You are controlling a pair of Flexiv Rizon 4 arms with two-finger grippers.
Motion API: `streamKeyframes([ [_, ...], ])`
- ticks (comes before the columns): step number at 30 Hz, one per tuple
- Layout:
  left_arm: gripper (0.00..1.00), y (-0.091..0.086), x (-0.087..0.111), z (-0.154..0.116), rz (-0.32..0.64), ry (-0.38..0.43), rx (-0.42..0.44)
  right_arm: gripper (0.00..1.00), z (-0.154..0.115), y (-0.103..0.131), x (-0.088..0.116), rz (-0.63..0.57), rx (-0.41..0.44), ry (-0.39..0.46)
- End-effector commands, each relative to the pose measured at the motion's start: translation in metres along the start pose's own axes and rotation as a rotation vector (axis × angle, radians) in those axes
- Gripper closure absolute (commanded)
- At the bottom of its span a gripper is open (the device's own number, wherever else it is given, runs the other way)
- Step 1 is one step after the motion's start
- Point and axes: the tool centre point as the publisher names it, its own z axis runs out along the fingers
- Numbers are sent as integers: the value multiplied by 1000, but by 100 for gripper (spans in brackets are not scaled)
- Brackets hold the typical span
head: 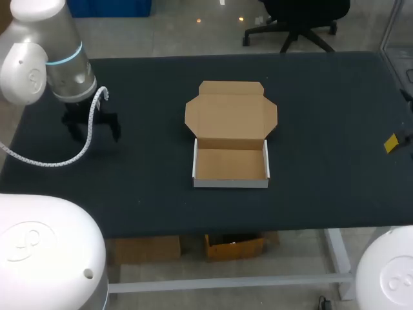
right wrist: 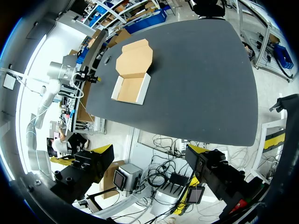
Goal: Assemble the packaging by folding the flat box into shape, placing the metal phone stand inside, and closing the box properly
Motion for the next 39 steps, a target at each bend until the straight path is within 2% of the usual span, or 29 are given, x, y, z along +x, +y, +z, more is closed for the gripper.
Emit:
streamKeyframes([
  [1,0,-10,-6,6,8,0,-5,0,-2,-1,0,-1,1,1],
  [17,0,-44,-31,22,81,5,4,0,-2,-1,0,-1,1,1],
  [39,0,-79,-46,33,156,16,35,0,-2,-1,0,-1,1,1],
])
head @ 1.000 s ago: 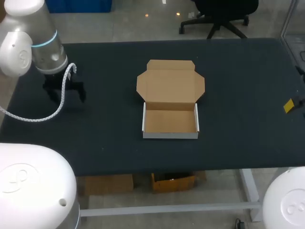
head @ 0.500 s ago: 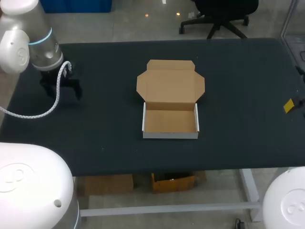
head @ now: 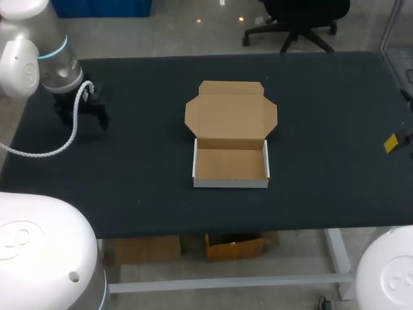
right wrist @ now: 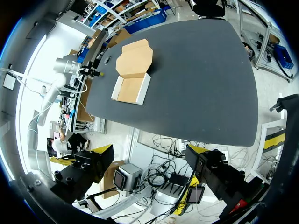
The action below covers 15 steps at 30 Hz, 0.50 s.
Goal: Assemble the packaging by folding the flat box into shape, placing the metal phone stand inside, and closing the box properly
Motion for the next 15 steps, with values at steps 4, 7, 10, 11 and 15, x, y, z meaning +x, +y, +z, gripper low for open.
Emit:
streamKeyframes([
  [4,0,-12,-8,6,13,-2,-5,0,-2,-1,1,-1,1,1],
  [7,0,-16,-11,8,18,-11,-5,0,-2,-1,1,-1,1,1],
  [10,0,-19,-14,8,21,-15,-5,0,-2,-1,1,-1,1,1],
  [11,0,-20,-15,9,22,-16,-5,0,-2,-1,1,-1,1,1],
  [15,0,-26,-21,8,30,-16,-1,0,-2,-1,1,-1,1,1],
])
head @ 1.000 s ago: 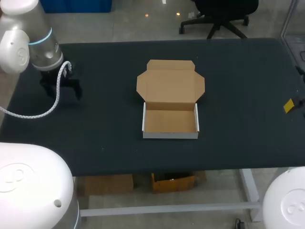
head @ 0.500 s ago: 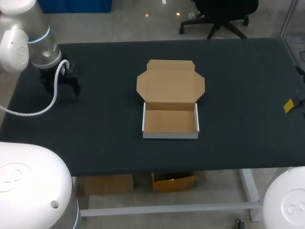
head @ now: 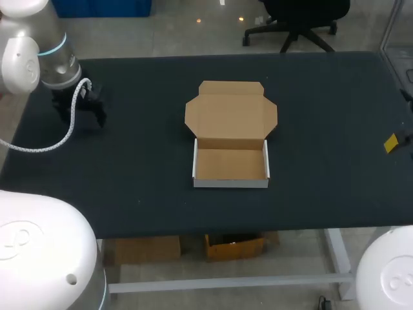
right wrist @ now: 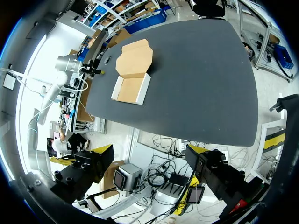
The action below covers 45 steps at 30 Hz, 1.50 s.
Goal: Assemble the packaging by folding the flat box into shape, placing the metal phone stand inside, and closing the box properly
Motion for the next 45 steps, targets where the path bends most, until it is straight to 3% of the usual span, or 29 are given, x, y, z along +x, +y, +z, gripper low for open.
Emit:
streamKeyframes([
  [1,0,-8,-6,2,7,5,-3,0,-2,-1,1,-1,1,1],
  [17,0,-23,-27,8,43,4,-1,0,-2,-1,1,-1,1,1],
  [45,0,-49,-41,12,130,15,-27,0,-2,-1,1,-1,1,1],
])
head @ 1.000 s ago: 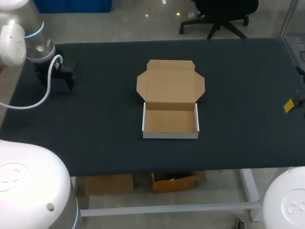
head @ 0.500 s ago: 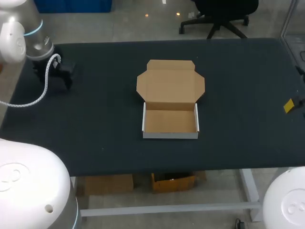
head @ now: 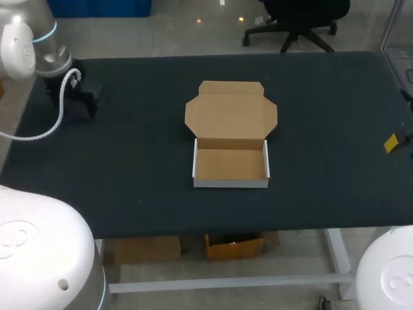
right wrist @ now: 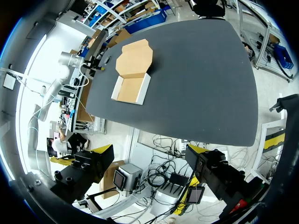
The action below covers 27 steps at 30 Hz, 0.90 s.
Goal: Assemble the packaging by folding the flat box into shape, placing the metal phone stand inside, and closing the box properly
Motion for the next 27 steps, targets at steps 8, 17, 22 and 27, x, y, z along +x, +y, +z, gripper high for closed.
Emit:
streamKeyframes([
  [8,0,-14,-6,3,7,-7,-9,0,-2,-1,1,-1,1,1],
  [17,0,-19,-8,5,-1,-6,-10,0,-2,-1,1,-1,1,1],
  [22,0,-20,-8,5,7,-4,-8,0,-2,-1,1,-1,1,1],
  [27,0,-17,-6,2,38,-14,-14,0,-2,-1,1,-1,1,1],
])
